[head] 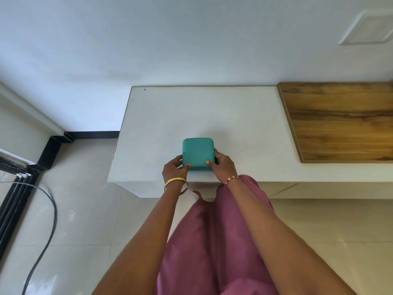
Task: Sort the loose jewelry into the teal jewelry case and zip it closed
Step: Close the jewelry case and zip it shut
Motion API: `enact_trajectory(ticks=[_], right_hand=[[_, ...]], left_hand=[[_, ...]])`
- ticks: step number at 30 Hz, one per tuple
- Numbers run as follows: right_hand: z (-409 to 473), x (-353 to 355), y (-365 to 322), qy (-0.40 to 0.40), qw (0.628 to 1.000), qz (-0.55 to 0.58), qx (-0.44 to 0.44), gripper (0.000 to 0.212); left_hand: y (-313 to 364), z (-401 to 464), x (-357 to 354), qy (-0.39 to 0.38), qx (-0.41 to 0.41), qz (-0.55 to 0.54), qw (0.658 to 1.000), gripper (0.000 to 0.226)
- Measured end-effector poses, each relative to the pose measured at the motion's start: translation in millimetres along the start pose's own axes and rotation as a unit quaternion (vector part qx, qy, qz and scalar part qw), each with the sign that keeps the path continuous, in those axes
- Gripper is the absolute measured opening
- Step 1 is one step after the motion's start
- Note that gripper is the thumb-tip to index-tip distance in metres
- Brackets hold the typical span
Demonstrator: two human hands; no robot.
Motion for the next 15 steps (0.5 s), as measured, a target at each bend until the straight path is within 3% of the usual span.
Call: enact_trajectory(ticks=[15], right_hand=[[72, -27, -66, -0.005, 0.999, -0.047, -0.005, 0.039]], left_hand=[[11, 85, 30, 0.056, 0.045, -0.001, 0.997, 0.040]])
Point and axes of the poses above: each hand's wrist, its own z-axis towards the middle knuckle, its own x-axis out of the back of the hand, y = z × x, the point moved 6 cm from there along z, towards the middle knuckle, and after that the axes turned 10 degrees about -x, right-handed, at the moved point
